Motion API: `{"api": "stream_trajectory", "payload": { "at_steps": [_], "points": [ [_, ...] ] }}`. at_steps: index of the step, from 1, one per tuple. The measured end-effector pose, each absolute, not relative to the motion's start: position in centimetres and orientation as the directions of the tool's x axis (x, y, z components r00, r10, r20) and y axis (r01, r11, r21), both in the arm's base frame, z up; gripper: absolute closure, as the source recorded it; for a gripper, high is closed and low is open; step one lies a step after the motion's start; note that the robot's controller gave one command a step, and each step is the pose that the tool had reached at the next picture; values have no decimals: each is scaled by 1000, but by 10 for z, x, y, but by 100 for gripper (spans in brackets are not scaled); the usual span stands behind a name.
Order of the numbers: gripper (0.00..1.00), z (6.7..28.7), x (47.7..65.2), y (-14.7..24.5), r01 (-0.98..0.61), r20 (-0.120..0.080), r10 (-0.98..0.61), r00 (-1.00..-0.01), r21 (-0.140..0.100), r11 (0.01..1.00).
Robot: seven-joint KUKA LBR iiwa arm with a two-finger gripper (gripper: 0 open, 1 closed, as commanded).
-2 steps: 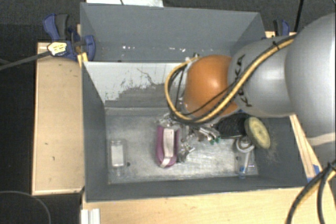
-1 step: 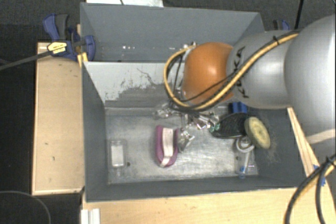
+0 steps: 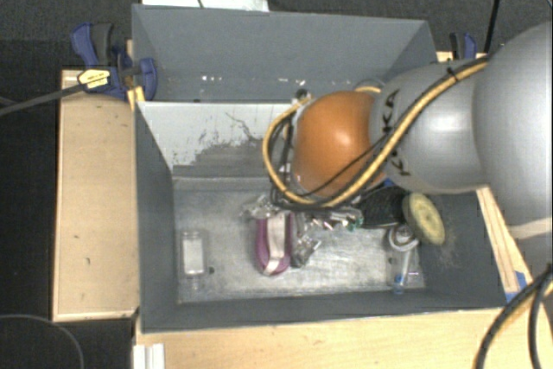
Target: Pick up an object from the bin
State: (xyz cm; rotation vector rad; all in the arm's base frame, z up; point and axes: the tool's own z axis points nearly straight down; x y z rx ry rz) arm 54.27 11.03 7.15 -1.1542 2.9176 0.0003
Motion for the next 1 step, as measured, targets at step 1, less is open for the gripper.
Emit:
{"api": "stream_trajectory", "payload": {
  "at_steps": [1],
  "points": [
    [100, 72, 542, 110, -683, -3, -683, -731, -1, 731]
  ]
}}
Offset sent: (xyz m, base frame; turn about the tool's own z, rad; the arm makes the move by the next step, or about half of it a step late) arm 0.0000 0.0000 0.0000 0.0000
